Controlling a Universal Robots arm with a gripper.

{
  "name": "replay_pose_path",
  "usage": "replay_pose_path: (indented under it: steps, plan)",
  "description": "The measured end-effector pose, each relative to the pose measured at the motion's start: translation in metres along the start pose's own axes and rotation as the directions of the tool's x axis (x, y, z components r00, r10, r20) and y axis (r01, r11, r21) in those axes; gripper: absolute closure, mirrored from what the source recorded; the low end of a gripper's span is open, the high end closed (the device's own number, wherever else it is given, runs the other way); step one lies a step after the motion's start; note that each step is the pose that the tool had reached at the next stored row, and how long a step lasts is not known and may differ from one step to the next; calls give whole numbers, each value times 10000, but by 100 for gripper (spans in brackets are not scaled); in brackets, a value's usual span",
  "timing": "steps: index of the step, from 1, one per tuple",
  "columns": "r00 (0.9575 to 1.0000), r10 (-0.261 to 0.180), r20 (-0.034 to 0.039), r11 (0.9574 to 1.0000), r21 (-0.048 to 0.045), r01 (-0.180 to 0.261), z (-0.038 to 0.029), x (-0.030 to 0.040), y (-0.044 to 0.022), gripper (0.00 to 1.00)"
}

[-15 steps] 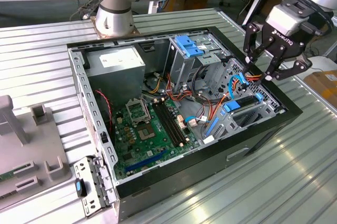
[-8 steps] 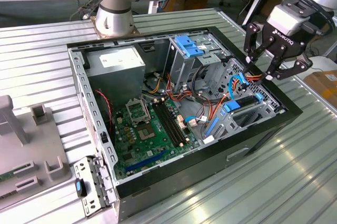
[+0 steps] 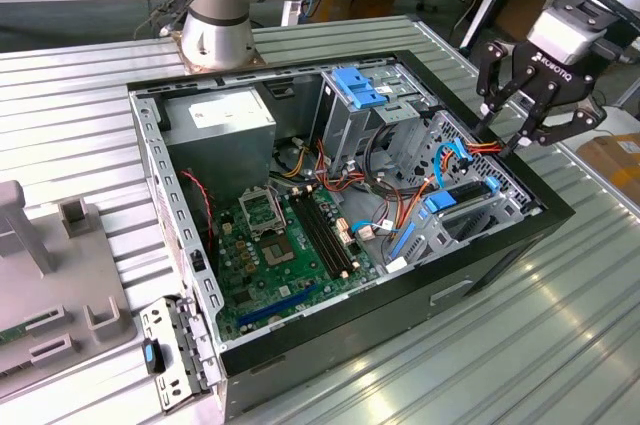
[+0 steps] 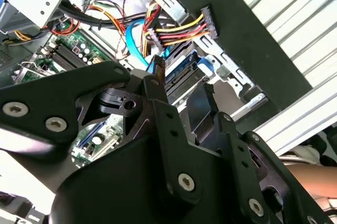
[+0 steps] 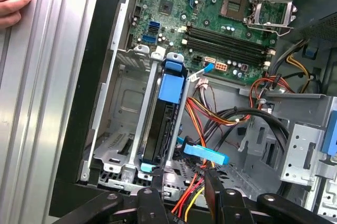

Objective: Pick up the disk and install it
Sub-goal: 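Insert the first disk wire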

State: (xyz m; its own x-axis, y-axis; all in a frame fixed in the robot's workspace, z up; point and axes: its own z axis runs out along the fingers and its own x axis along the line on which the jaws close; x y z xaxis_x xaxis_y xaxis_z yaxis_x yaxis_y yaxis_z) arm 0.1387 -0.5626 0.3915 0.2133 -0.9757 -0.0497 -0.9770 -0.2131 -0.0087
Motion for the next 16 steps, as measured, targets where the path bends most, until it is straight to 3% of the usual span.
replay_pose_path:
  steps: [6,14,16]
  plan:
    - [9996,-266,2,9996,-14,266,0,17,-104,56]
    - [9995,-303,4,9995,-16,303,1,22,-132,56]
    - [9995,-308,3,9995,-16,308,0,34,-195,56]
